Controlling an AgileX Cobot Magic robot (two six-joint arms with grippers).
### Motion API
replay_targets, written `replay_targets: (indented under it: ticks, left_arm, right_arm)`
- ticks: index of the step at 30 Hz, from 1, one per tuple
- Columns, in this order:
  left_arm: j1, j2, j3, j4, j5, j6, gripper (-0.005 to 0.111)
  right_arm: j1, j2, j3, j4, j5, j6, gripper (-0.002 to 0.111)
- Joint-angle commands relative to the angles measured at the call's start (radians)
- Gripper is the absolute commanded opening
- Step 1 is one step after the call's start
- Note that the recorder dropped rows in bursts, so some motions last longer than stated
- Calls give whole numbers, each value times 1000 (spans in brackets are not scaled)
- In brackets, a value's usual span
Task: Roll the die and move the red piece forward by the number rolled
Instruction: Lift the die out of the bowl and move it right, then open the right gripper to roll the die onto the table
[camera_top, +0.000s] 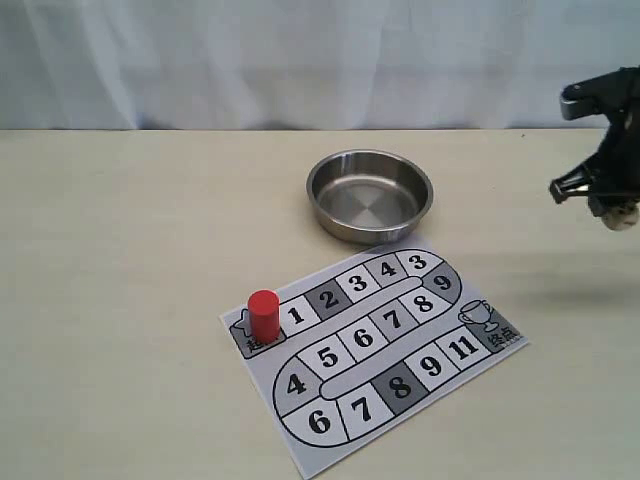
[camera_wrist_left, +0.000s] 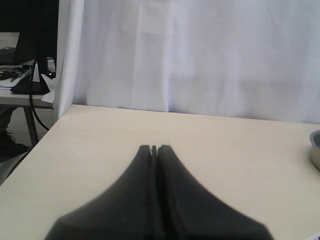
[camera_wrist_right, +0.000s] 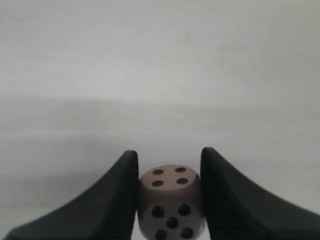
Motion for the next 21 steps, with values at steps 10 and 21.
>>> replay_targets:
  ticks: [10,21]
  left_arm:
    - [-8,-1,-7,-2,-12,-2,0]
    - [-8,-1,-7,-2,-12,-2,0]
  right_arm:
    - [-66,83,77,542,-176,-330,21]
    - [-66,100,74,1027,-115,-730,98]
